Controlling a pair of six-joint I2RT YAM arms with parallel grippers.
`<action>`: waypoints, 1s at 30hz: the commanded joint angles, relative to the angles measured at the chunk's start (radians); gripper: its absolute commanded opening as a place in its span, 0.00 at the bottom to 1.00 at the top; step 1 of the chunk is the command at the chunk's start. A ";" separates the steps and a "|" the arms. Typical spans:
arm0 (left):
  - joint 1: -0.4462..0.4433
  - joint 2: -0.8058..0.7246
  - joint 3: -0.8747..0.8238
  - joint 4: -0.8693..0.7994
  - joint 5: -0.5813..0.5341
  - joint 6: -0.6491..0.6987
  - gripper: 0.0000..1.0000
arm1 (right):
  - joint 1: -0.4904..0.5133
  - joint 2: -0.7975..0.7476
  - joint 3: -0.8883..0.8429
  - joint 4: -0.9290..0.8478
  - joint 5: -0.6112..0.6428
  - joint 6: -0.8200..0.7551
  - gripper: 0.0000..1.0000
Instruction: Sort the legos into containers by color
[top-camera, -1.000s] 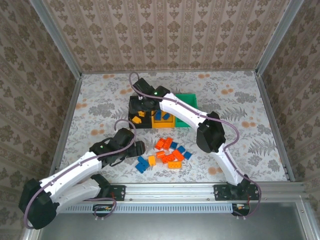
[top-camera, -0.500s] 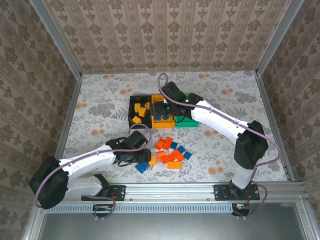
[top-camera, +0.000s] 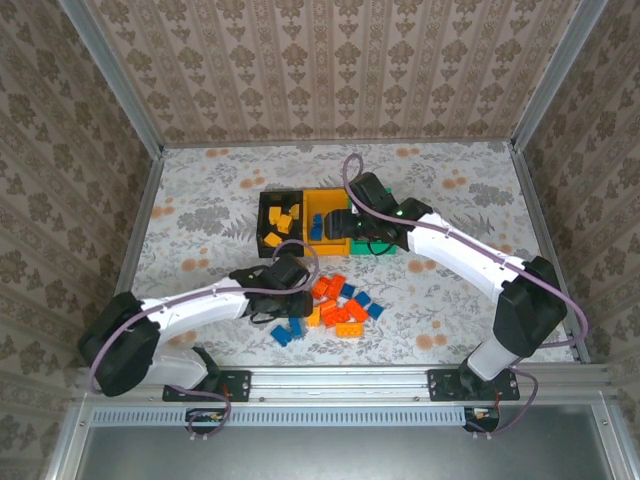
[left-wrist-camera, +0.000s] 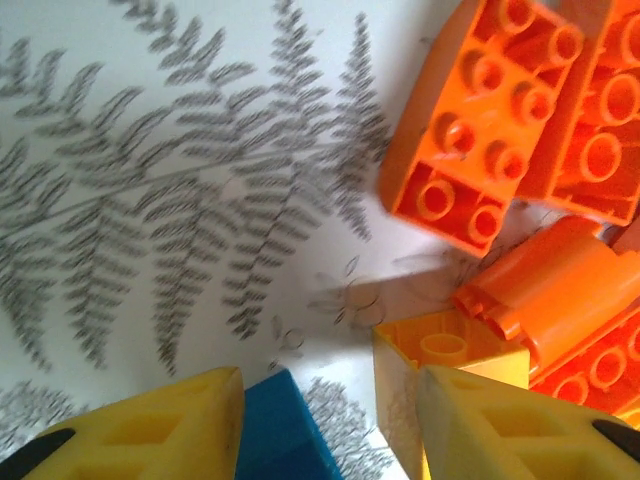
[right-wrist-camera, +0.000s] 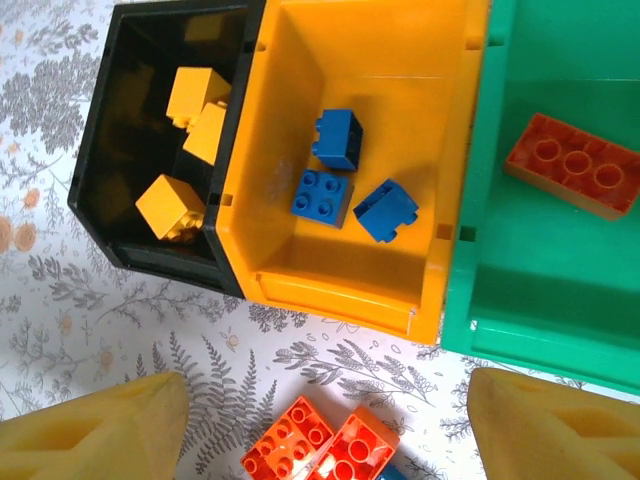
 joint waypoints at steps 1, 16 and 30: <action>-0.021 0.037 0.064 -0.020 0.010 0.046 0.50 | -0.007 -0.044 -0.032 0.021 0.020 0.018 0.75; -0.041 -0.110 0.003 -0.169 -0.030 0.011 0.66 | -0.021 -0.105 -0.097 0.045 0.001 0.024 0.75; -0.059 0.026 -0.021 -0.118 -0.002 0.030 0.48 | -0.063 -0.176 -0.133 0.036 0.005 0.030 0.76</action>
